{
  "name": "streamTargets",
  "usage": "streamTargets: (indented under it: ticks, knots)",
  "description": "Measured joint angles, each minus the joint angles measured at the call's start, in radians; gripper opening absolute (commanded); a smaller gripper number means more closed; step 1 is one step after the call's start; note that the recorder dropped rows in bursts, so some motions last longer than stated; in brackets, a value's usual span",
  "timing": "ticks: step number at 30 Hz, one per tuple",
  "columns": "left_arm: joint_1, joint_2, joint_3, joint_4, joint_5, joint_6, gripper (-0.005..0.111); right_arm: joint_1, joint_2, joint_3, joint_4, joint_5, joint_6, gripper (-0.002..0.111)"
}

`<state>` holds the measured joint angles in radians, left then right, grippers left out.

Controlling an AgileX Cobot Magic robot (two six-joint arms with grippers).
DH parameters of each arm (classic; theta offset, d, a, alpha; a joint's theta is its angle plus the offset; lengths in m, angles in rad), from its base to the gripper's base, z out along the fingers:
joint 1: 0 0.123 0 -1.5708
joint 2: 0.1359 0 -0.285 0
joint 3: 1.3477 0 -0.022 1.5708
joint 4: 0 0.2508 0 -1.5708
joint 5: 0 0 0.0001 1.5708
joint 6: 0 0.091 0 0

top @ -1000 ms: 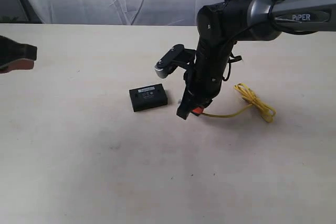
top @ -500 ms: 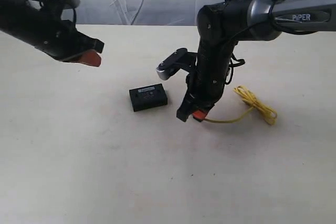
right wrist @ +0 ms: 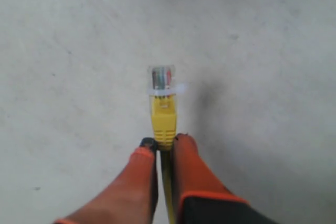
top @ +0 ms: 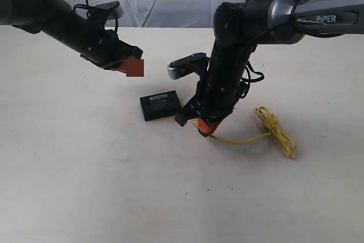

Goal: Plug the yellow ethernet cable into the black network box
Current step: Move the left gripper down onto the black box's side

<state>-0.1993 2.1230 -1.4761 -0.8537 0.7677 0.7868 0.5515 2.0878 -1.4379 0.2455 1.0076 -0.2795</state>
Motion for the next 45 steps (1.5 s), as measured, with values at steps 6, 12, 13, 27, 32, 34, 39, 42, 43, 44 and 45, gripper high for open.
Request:
streamTargets:
  ticks: [6,12,13,27,32,34,39,42,43,44,45]
  knots:
    - [-0.010,0.055,-0.041,-0.034,0.050,0.034,0.000,0.000,0.026,-0.071,0.023,0.058,0.029,-0.001]
    - [-0.010,0.074,-0.045,-0.037,0.078,0.103,0.000,0.000,0.071,-0.143,0.037,0.100,0.055,-0.001]
    - [-0.010,0.075,-0.045,-0.039,0.088,0.117,0.000,0.000,0.085,-0.157,0.039,0.107,0.058,-0.001]
    - [0.071,0.130,-0.090,-0.142,0.234,0.231,0.000,0.000,0.122,-0.204,0.053,0.124,0.070,-0.001]
    - [0.083,0.202,-0.183,-0.142,0.340,0.216,0.000,0.000,0.122,-0.204,0.060,0.124,0.071,-0.001]
    - [0.083,0.225,-0.218,-0.138,0.372,0.207,0.000,0.000,0.122,-0.204,0.073,0.124,0.071,-0.001]
    - [0.085,0.249,-0.242,-0.129,0.366,0.197,0.000,0.000,0.122,-0.204,0.098,0.124,0.085,-0.001]
    - [0.085,0.253,-0.244,-0.114,0.354,0.194,0.000,0.002,0.122,-0.204,0.100,0.122,0.097,-0.001]
    - [0.085,0.253,-0.244,-0.112,0.351,0.194,0.000,0.002,0.122,-0.207,0.100,0.120,0.105,-0.001]
    - [0.085,0.255,-0.244,-0.112,0.349,0.194,0.000,0.002,0.122,-0.207,0.102,0.118,0.113,-0.001]
    - [0.085,0.258,-0.244,-0.112,0.349,0.194,0.000,0.002,0.122,-0.207,0.102,0.114,0.118,-0.001]
